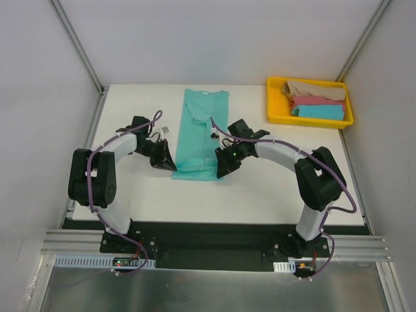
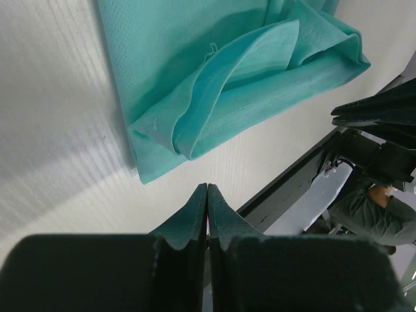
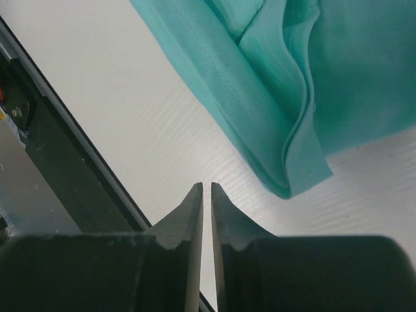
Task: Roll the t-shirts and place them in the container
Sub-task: Roll the T-shirt to the center of the board.
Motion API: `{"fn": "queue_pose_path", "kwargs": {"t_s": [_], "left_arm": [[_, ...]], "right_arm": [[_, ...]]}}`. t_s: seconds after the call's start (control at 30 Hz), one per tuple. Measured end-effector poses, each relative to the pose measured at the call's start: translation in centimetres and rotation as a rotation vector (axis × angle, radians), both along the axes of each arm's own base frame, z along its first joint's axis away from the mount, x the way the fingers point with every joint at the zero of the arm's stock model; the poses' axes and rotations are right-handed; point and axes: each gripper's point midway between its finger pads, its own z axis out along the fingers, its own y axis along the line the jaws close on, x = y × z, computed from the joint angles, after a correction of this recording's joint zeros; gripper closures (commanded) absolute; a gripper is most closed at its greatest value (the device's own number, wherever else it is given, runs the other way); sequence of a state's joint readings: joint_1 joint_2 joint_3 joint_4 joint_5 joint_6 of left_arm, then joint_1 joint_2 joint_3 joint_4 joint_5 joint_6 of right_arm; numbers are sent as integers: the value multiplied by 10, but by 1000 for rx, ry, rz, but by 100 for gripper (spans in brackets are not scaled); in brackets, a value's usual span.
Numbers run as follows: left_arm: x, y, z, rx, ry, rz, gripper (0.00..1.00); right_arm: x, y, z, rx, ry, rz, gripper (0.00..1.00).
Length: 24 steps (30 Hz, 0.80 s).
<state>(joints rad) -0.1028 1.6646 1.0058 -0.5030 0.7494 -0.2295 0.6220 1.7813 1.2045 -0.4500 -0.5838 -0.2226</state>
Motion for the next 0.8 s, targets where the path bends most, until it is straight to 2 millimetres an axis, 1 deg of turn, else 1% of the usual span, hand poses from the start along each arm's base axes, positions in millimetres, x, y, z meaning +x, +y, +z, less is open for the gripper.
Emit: {"fn": "queue_pose_path", "kwargs": {"t_s": [0.13, 0.27, 0.37, 0.47, 0.5, 0.57, 0.6, 0.67, 0.7, 0.73, 0.77, 0.8], "left_arm": [[9, -4, -8, 1, 14, -25, 100], [15, -8, -15, 4, 24, -49, 100], [22, -12, -19, 9, 28, -66, 100], [37, -14, -16, 28, -5, -73, 98], [43, -13, -12, 35, -30, -75, 96], [56, -15, 2, 33, -114, -81, 94], [60, -17, 13, 28, -168, -92, 93], [61, -22, 40, 20, -297, -139, 87], [59, -29, 55, 12, -373, -182, 86], [55, -36, 66, 9, -442, -233, 82], [47, -49, 79, 0, -533, -315, 79], [38, -61, 86, -10, -600, -390, 77]], "right_arm": [[4, 5, -11, -6, 12, 2, 90], [11, 10, -16, -7, 12, -2, 91], [24, 17, -19, -5, -5, -13, 93], [44, 22, -19, 3, -28, -41, 93], [51, 22, -20, 5, -31, -54, 93], [71, 20, -21, 9, -43, -91, 92], [78, 18, -23, 8, -47, -108, 91], [96, 13, -25, 10, -53, -142, 89], [103, 11, -26, 12, -54, -158, 88], [109, 8, -27, 13, -54, -171, 87], [113, 5, -29, 12, -53, -181, 86], [115, 4, -30, 13, -51, -188, 85]]}}
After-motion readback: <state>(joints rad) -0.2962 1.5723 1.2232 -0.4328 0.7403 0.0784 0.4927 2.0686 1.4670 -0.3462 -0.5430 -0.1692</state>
